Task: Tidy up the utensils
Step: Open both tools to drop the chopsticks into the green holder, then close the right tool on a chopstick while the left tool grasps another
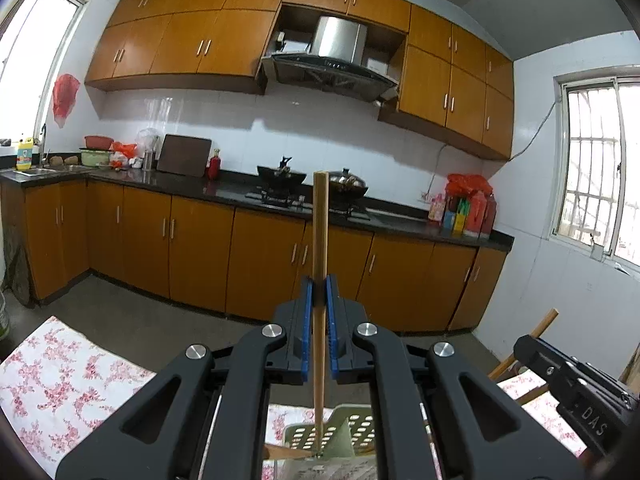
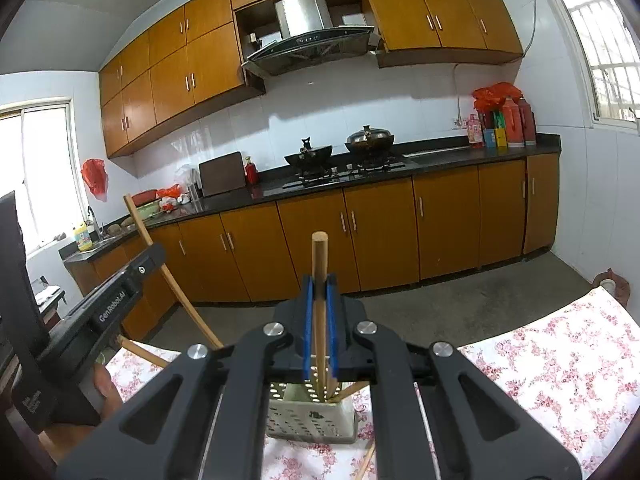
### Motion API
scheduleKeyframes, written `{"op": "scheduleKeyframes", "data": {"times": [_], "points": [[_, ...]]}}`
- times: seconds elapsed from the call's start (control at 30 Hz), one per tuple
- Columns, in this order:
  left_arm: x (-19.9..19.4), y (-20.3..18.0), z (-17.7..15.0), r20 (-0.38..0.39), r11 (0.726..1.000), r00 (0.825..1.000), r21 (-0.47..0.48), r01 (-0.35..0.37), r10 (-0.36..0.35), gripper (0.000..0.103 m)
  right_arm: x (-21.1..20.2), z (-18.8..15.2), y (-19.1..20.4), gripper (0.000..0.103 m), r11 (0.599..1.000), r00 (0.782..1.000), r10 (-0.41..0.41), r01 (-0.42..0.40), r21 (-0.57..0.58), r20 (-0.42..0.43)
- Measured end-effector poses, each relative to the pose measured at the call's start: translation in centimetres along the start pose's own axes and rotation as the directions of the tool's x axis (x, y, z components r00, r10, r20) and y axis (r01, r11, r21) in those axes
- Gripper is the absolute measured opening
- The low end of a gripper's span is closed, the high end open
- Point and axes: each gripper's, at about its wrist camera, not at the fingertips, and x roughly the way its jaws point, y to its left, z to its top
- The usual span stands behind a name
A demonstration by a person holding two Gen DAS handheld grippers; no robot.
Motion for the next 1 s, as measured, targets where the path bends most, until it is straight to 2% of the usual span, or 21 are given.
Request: {"op": "scheduleKeyframes", "data": {"times": [0.1,0.13,0.17,0.23,0.4,0.57,0.67,0.77,0.87,1.0], "points": [[-0.2,0.2,0.2,-0.021,1.0,1.0,0.002,-0.011,0.011,0.01,-0.5,0.2,0.0,0.011,1.0,1.0,-0.007,0.007,0.002,0.003],[-0.5,0.4,0.3,-0.024,1.0,1.0,0.003,-0.016,0.016,0.017,-0.5,0.4,0.0,0.012,1.0,1.0,-0.01,0.01,0.003,0.004],[-0.7,0.5,0.4,-0.028,1.0,0.999,0.004,-0.022,0.022,0.028,-0.8,0.4,0.1,0.014,1.0,1.0,-0.013,0.013,0.003,0.007],[-1.4,0.8,0.7,-0.03,1.0,0.999,0.003,-0.031,0.032,0.036,-1.5,0.5,0.2,0.017,1.0,1.0,-0.02,0.02,0.001,0.017],[-4.0,1.2,1.3,-0.035,0.998,0.998,0.028,-0.049,0.049,0.037,-4.2,0.0,0.2,0.024,0.999,0.999,-0.042,0.042,-0.013,0.033],[-7.2,2.6,0.7,-0.062,0.996,0.995,0.06,-0.069,0.073,0.043,-7.1,-1.9,-1.1,0.026,0.997,0.997,-0.075,0.076,-0.009,0.01],[-8.4,4.1,-0.9,-0.112,0.994,0.989,0.064,-0.086,0.092,0.043,-8.3,-4.5,-2.4,0.026,0.995,0.994,-0.1,0.1,0.004,-0.034],[-9.1,5.9,-3.4,-0.175,0.992,0.978,0.063,-0.106,0.116,0.043,-8.2,-7.9,-3.8,0.026,0.992,0.986,-0.123,0.125,0.012,-0.113],[-9.1,7.4,-6.0,-0.232,0.987,0.961,0.081,-0.138,0.153,0.043,-7.0,-11.8,-4.9,0.026,0.989,0.966,-0.139,0.148,0.028,-0.217],[-8.3,9.5,-9.9,-0.351,0.985,0.921,0.068,-0.158,0.172,0.043,-4.8,-16.8,-5.4,0.026,0.989,0.922,-0.125,0.147,0.03,-0.365]]}}
